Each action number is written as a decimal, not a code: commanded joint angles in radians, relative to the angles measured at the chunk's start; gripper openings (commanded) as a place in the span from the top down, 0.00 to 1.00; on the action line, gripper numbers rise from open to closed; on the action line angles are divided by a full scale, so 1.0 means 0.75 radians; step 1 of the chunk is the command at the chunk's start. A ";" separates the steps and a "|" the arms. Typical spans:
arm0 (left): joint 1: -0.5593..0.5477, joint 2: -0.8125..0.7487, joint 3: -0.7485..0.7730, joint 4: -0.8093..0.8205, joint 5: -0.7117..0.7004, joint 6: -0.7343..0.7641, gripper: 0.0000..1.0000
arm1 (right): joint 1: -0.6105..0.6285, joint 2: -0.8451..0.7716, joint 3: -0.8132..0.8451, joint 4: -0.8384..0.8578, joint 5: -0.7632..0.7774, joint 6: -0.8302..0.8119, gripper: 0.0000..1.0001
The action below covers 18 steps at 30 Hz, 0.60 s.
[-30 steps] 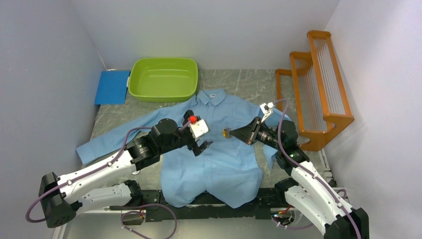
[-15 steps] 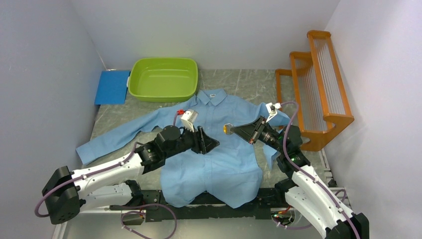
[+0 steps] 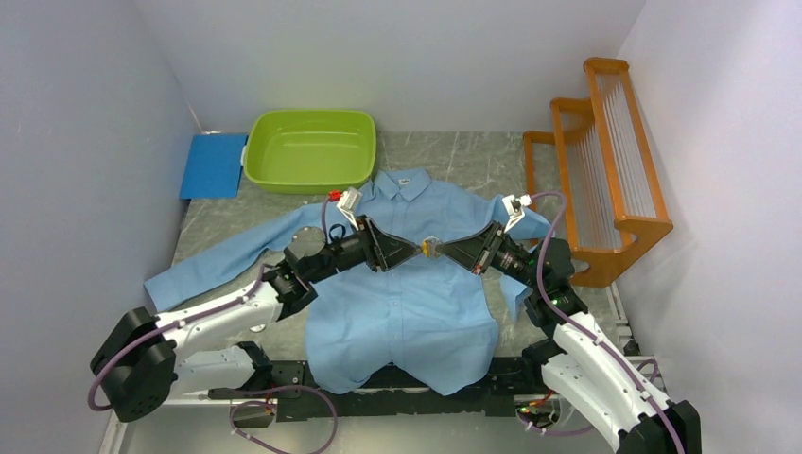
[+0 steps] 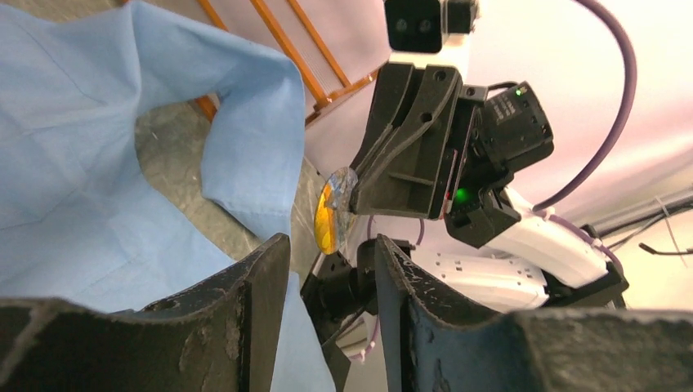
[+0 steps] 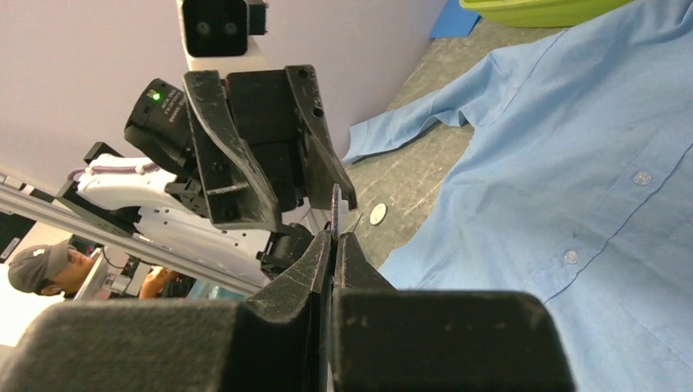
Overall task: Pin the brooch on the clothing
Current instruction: Pin the brooch to the clothes.
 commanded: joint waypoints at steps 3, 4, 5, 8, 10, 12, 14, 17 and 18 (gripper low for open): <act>0.004 0.082 0.066 0.130 0.178 -0.045 0.54 | -0.004 -0.011 0.022 0.073 -0.036 0.009 1.00; 0.005 0.091 0.069 0.140 0.186 -0.047 0.56 | -0.003 -0.011 0.020 0.078 -0.038 0.012 1.00; 0.004 0.097 0.070 0.149 0.195 -0.049 0.59 | -0.003 -0.011 0.018 0.079 -0.038 0.014 1.00; 0.004 0.117 0.079 0.159 0.209 -0.050 0.67 | -0.004 -0.013 0.010 0.080 -0.035 0.017 1.00; 0.005 0.128 0.079 0.179 0.212 -0.051 0.68 | -0.004 -0.010 0.010 0.085 -0.038 0.022 1.00; 0.004 0.135 0.079 0.193 0.211 -0.054 0.69 | -0.004 -0.007 0.009 0.088 -0.043 0.023 1.00; 0.004 0.146 0.083 0.198 0.209 -0.054 0.69 | -0.003 -0.008 0.005 0.098 -0.049 0.031 1.00; 0.005 0.160 0.090 0.194 0.207 -0.049 0.77 | -0.003 -0.014 0.012 0.077 -0.049 0.021 1.00; 0.008 0.163 0.093 0.195 0.207 -0.046 0.80 | -0.004 -0.019 0.014 0.071 -0.049 0.019 1.00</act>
